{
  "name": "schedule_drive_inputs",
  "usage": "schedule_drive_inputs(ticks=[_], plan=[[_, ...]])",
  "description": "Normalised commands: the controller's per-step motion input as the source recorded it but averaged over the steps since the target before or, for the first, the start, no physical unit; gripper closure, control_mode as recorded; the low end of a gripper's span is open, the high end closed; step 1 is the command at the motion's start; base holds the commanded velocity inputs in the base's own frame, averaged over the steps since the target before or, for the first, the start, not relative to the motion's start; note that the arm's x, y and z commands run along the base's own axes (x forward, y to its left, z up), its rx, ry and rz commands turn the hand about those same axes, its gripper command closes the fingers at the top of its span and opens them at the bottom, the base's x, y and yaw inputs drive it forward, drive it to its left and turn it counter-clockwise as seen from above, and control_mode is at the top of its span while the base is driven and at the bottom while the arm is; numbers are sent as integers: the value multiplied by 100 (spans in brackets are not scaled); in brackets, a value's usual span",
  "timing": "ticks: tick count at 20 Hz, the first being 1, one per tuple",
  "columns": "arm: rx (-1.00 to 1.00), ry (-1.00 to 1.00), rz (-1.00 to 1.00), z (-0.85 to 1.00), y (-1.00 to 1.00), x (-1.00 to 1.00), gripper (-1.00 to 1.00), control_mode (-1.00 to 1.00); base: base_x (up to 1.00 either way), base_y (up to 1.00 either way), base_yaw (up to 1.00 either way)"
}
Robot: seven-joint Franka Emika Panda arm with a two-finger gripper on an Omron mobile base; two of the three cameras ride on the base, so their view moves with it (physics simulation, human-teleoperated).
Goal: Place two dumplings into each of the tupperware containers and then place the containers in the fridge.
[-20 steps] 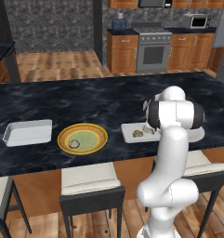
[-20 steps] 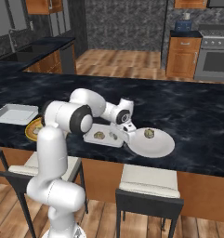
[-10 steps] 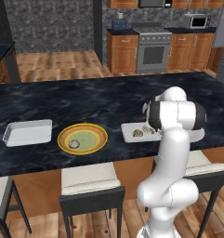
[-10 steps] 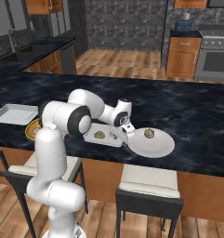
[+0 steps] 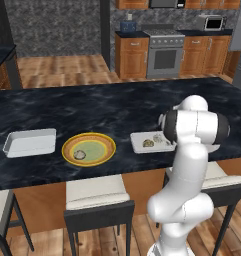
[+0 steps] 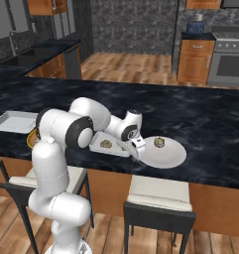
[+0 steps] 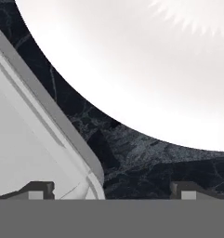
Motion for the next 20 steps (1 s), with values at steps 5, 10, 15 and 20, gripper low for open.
schedule_drive_inputs(ticks=[5,10,15,20], plan=[[0,-4,0,0,0,-24,-100,-100,0,0,0],[0,-3,0,0,0,-5,-100,-100,0,0,0],[0,0,0,-1,0,0,-100,-100,0,0,0],[0,0,0,-5,0,0,-100,-100,0,0,0]])
